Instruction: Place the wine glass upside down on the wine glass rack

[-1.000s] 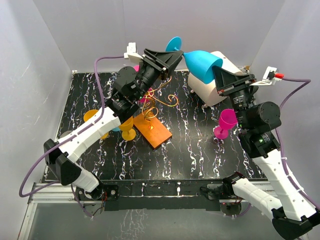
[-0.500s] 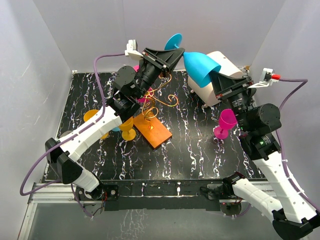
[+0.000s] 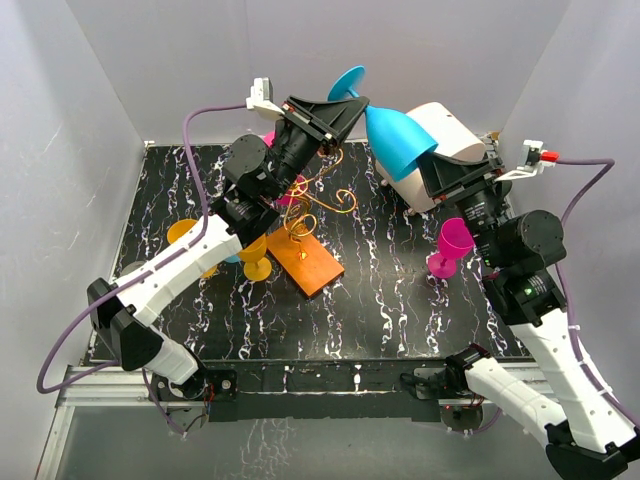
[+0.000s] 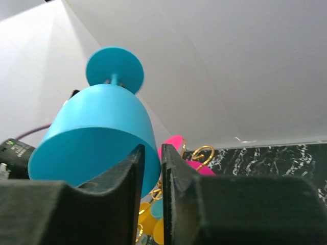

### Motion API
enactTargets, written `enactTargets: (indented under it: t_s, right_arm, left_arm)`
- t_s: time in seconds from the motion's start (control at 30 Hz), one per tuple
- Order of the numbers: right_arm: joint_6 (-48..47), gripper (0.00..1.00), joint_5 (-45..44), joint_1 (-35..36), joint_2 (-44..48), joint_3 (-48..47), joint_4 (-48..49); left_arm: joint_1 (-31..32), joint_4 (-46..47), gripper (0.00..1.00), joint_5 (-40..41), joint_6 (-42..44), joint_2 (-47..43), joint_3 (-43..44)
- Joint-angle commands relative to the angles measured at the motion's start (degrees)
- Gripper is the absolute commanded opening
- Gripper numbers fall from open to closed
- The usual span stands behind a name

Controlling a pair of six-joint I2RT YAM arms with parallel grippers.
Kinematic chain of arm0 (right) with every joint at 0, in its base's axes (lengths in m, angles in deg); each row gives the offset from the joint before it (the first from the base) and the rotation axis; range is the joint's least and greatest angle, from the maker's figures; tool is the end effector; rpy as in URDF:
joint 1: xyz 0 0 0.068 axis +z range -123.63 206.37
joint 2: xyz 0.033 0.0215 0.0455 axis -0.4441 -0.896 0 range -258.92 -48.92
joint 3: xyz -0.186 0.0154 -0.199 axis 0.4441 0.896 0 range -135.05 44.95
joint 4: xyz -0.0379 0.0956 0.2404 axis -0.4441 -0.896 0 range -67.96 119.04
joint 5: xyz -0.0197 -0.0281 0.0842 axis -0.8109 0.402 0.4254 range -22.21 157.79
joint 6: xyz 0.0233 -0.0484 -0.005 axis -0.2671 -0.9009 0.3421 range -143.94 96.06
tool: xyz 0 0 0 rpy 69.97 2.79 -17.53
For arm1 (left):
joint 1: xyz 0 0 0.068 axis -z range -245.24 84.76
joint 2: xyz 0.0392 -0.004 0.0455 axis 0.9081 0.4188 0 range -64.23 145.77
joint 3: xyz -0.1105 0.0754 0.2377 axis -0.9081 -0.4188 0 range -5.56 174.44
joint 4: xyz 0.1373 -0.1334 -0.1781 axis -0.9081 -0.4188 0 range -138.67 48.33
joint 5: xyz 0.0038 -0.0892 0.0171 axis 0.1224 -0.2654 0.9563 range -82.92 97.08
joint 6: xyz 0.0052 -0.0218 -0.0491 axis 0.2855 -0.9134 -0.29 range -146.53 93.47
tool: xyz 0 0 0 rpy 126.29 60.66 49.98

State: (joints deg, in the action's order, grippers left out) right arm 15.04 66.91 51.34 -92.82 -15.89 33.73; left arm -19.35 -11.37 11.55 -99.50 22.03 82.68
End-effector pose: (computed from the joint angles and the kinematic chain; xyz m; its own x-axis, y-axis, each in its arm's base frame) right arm 0.1349 0.0623 0.4658 0.0022 0.6949 -0.7191 -0.5283 0.6114 0.5892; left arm 0.2375 -0.2409 0.5038 -0.5317 -0.8210 -0.2078 0.5517 -0.1496 -0.8205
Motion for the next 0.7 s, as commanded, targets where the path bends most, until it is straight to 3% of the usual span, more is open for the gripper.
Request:
enactTargets:
  t_s: [0.0, 0.1, 0.2, 0.47, 0.67]
  right_arm:
    - [-0.94, 0.24, 0.20, 0.07, 2.03, -1.60, -2.15]
    - [-2.65, 0.47, -0.20, 0.06, 3.13, -1.65, -4.90]
    - [-5.30, 0.59, -0.96, 0.03, 4.33, -1.65, -8.89]
    - [-11.77, 0.67, -1.24, 0.11, 7.93, -3.49, -17.25]
    - [-12.31, 0.69, 2.35, 0.08, 6.16, -8.96, -18.31]
  left_arm:
    - [-0.54, 3.52, 0.00, 3.16, 5.31, -4.17, -0.41]
    - [-0.54, 3.44, 0.00, 4.45, 7.28, -5.02, -1.00]
    - [-0.49, 3.28, 0.00, 5.69, 9.56, -6.33, -1.68]
    - [-0.61, 3.31, 0.00, 5.75, 21.79, -10.14, -2.70]
    - [-0.58, 0.24, 0.00, -3.40, 36.92, -11.34, 0.29]
